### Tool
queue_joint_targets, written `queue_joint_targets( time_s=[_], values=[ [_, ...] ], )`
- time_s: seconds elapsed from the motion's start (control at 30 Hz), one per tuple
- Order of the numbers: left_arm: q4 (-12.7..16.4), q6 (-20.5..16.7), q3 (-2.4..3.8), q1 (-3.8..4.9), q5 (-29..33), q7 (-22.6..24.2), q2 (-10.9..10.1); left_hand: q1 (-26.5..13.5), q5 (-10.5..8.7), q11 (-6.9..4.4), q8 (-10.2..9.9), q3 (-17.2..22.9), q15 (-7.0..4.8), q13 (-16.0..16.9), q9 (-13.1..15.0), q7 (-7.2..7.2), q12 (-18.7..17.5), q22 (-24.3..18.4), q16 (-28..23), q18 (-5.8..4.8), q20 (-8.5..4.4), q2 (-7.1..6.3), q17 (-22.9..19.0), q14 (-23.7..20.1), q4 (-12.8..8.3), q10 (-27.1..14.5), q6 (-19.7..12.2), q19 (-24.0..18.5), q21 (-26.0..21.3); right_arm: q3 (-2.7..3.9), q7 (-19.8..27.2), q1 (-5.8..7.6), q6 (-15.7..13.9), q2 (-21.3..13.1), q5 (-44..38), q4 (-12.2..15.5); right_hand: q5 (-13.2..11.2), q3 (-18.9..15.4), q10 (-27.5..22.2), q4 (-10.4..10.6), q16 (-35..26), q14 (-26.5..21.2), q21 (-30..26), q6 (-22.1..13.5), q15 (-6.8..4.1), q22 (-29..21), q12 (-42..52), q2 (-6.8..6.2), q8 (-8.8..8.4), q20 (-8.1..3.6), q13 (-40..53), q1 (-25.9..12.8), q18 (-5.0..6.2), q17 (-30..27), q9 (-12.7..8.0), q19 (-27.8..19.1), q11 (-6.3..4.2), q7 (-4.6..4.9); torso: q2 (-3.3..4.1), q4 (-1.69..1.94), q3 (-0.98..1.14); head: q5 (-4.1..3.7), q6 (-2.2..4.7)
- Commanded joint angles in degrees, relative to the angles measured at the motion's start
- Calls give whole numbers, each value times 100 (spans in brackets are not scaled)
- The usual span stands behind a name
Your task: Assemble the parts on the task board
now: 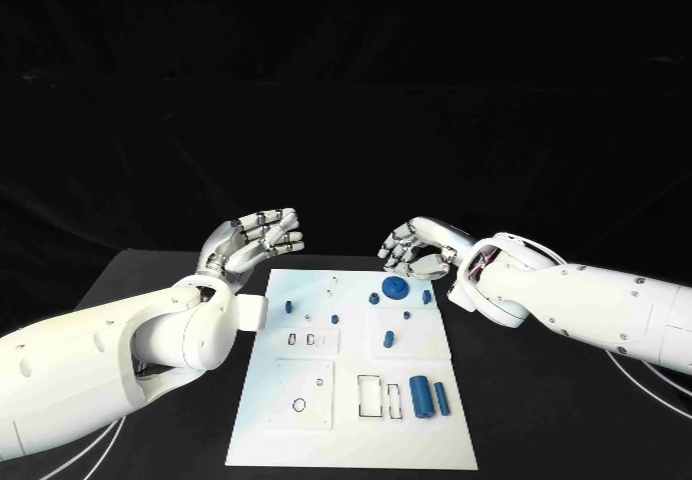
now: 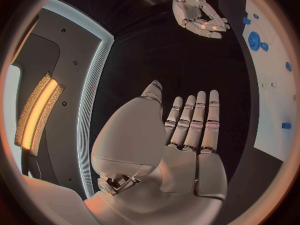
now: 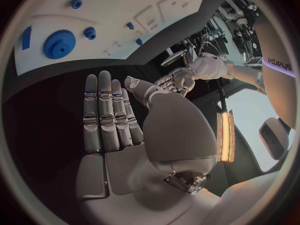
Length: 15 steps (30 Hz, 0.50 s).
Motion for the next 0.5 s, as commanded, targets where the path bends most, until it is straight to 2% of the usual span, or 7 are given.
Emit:
queue_joint_targets(
  time_s=[0.03,0.13,0.2,0.23,0.27,0.33,0.5],
  values=[
    [85,248,10,21,72,156,-17,58,-17,-47,-3,-22,-7,-4,3,204,-22,-11,2,108,-2,-4,8,43,-4,3,26,51,30,13,-702,30,457,38,-1589,46,-24,-48,66,-1,66,140,87,34,-41,46,-36,-67,-16,-40,-1,-11,77,68,5,100,-21,-12,126,30,-13,1,-33],
    [137,287,15,27,99,151,-36,100,-17,-60,7,-23,-18,-3,12,199,-36,-20,-10,123,-2,-4,16,78,-5,29,66,93,34,21,-949,58,559,85,-2036,85,-133,-164,123,87,935,1268,759,112,-273,403,-211,-128,-68,-321,-8,-94,75,635,29,925,-134,-123,181,34,-23,-15,-28],
    [163,303,17,29,110,138,-46,107,-17,-61,3,-25,-22,-4,10,203,-43,-22,-12,128,-3,-2,19,91,-1,32,60,110,37,23,-1051,67,596,107,-2216,112,-131,-145,106,143,1319,1365,964,86,-295,541,-331,-186,-133,-372,-6,-125,56,947,38,1046,-126,-129,222,35,-28,-21,-25],
    [179,306,18,29,115,130,-53,107,-17,-62,1,-25,-22,-4,10,204,-44,-22,-13,129,-3,-2,19,91,-1,32,58,112,38,24,-1103,71,612,120,-2305,126,-129,-103,169,205,1775,1256,1180,104,-299,712,-437,-265,-187,-399,29,-136,41,1360,73,1066,-111,-136,243,33,-30,-19,-19],
    [194,306,18,30,119,123,-60,113,-24,-63,-47,-40,-26,-10,-14,231,-88,-21,-28,145,-6,-5,24,108,10,-6,-44,174,57,25,-1148,74,628,135,-2377,134,-75,-51,181,249,2832,1513,1351,100,-306,828,-473,-226,-212,-405,51,-127,44,2499,89,1167,-127,-146,261,33,-33,-18,-13],
    [224,308,19,31,124,112,-74,119,-27,-70,-83,-60,-29,-13,-29,239,-143,-18,-58,158,-14,-5,29,121,19,-47,-111,269,91,26,-1224,79,659,168,-2493,139,-68,-24,98,305,4334,1636,2762,69,-250,2595,-520,-313,-271,-408,82,-141,-194,4226,122,1680,-114,-105,284,31,-37,-29,-28],
    [296,320,21,32,129,91,-100,119,-28,-75,-92,-73,-26,-13,-31,236,-167,-17,-81,162,-18,-5,29,113,22,-61,-122,312,107,26,-1356,80,726,238,-2661,114,-52,23,-186,414,5384,1626,3817,53,-173,3903,-523,-402,-337,-351,94,-155,-358,5441,198,1907,-51,-36,351,38,-49,-39,-12]
  ],
)
